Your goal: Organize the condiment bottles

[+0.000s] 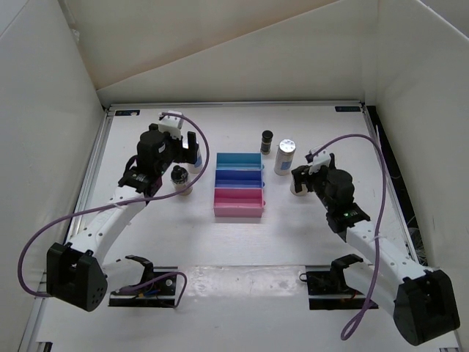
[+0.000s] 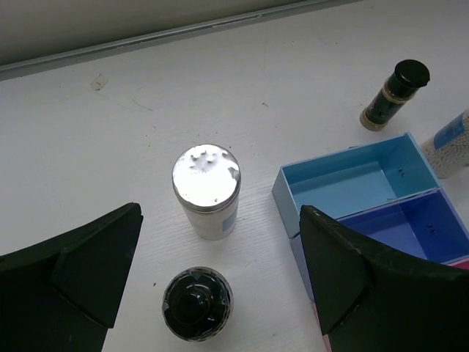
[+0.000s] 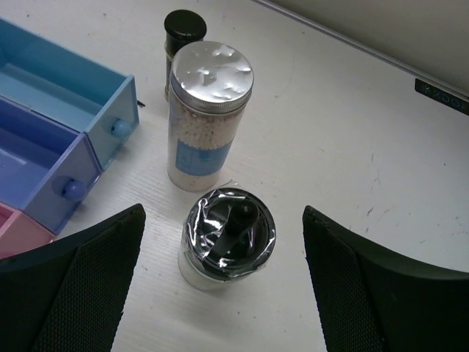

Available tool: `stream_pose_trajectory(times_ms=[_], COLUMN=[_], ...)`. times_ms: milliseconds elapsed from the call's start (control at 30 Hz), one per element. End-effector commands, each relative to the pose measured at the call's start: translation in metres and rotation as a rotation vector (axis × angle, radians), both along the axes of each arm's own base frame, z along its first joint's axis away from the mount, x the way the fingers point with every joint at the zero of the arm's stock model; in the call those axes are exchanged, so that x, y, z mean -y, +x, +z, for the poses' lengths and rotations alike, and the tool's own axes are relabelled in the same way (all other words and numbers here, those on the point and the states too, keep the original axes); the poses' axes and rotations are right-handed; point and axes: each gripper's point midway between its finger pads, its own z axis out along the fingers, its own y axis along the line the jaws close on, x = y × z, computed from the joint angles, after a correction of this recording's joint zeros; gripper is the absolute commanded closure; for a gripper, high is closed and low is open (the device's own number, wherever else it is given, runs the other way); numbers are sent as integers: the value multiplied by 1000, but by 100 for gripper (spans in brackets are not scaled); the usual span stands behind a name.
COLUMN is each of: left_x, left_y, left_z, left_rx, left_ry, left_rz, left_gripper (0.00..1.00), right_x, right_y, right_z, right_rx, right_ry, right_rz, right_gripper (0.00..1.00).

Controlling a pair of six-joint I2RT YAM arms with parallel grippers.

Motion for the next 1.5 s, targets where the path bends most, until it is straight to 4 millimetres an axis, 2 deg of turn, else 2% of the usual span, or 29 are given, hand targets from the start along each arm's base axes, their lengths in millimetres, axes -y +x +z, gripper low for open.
stream_pose_trajectory(times_ms=[0, 67, 300, 367, 400, 633, 833, 933, 1033, 1067, 1133, 1167, 1300, 1433, 1467], left_x=[5, 5, 5, 5, 6, 5, 5, 6, 6, 7, 6, 6, 5, 4, 4], left_y=[4, 6, 4, 4, 4, 6, 8, 10, 10, 9, 10, 9, 8, 6, 6], left_z=[11, 12, 11, 11, 11, 10, 8, 6, 6, 6, 4, 6, 7, 9, 10], left_rx=[27, 32, 33, 34, 34, 32, 27, 21, 21, 23, 18, 23, 28, 33, 35], left_ry=[-68, -68, -59, -54, -54, -41, -38, -36, -37, -37, -35, -35, -29, -25, -23], left_rz=[-11, -10, -24, -28, -30, -26, -25, -27, -25, -30, -27, -26, -26, -27, -30], left_gripper=[0, 0, 0, 0, 0, 0, 0, 0, 0, 0, 0, 0, 0, 0, 0], right_x=[5, 5, 13, 20, 15, 13, 11, 10, 6, 5, 3, 3, -4, -13, -17], right_y=[15, 17, 27, 29, 29, 33, 35, 36, 35, 34, 34, 33, 31, 29, 27], right_z=[18, 22, 11, 2, 2, -9, -12, -15, -19, -20, -20, -22, -18, -3, 8], right_rx=[105, 130, 146, 128, 123, 123, 118, 110, 97, 95, 101, 96, 109, 136, 164], right_ry=[70, 95, 105, 152, 180, 221, 273, 263, 233, 225, 206, 196, 143, 101, 101], right_rz=[-15, -2, -27, -55, -31, -37, -16, -8, 5, 6, 13, 17, 34, 54, 66], right_gripper=[11, 11, 14, 14, 14, 19, 28, 34, 48, 56, 64, 76, 100, 100, 100])
